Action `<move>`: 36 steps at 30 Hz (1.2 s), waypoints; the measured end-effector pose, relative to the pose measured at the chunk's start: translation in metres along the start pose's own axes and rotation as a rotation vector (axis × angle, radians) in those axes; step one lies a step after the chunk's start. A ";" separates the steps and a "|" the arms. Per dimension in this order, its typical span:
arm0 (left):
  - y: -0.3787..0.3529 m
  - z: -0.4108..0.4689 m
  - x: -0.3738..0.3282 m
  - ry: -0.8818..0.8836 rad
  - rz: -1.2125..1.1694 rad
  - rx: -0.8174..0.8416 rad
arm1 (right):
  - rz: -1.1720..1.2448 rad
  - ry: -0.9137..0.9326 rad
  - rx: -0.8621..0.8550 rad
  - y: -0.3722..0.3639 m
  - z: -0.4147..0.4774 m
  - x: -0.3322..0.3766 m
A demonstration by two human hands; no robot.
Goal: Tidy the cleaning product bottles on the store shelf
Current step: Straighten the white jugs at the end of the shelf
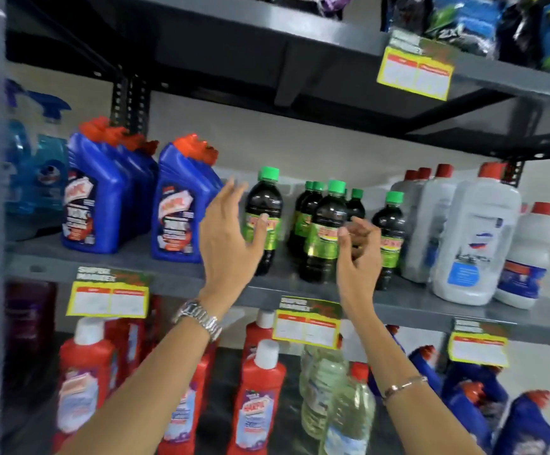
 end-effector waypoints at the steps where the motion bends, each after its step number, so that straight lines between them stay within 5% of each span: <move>1: -0.012 -0.006 -0.023 -0.035 -0.021 0.020 | -0.038 0.010 -0.021 0.023 0.008 -0.004; 5: -0.061 -0.036 -0.112 -0.107 -0.170 0.104 | -0.215 0.001 -0.143 0.122 0.036 -0.026; 9: -0.108 -0.066 -0.190 0.028 -0.444 0.204 | -0.497 0.038 -0.414 0.227 0.059 -0.034; 14: -0.176 -0.093 -0.258 0.198 -0.621 0.423 | -0.824 -0.292 -0.379 0.319 0.102 -0.081; 21: -0.249 -0.120 -0.280 0.237 -0.366 0.703 | -0.806 -0.449 -0.214 0.350 0.124 -0.115; 36: -0.260 -0.124 -0.277 0.172 -0.253 0.587 | -0.825 -0.419 -0.284 0.356 0.117 -0.113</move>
Point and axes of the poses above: each hand's wrist, its own z-axis towards the middle knuckle, its own y-axis out of the back of the hand, x = y × z, the point moved 8 cm from there along z, towards the middle knuckle, and after that the axes turned 12 degrees about z, right-handed, at the moved point
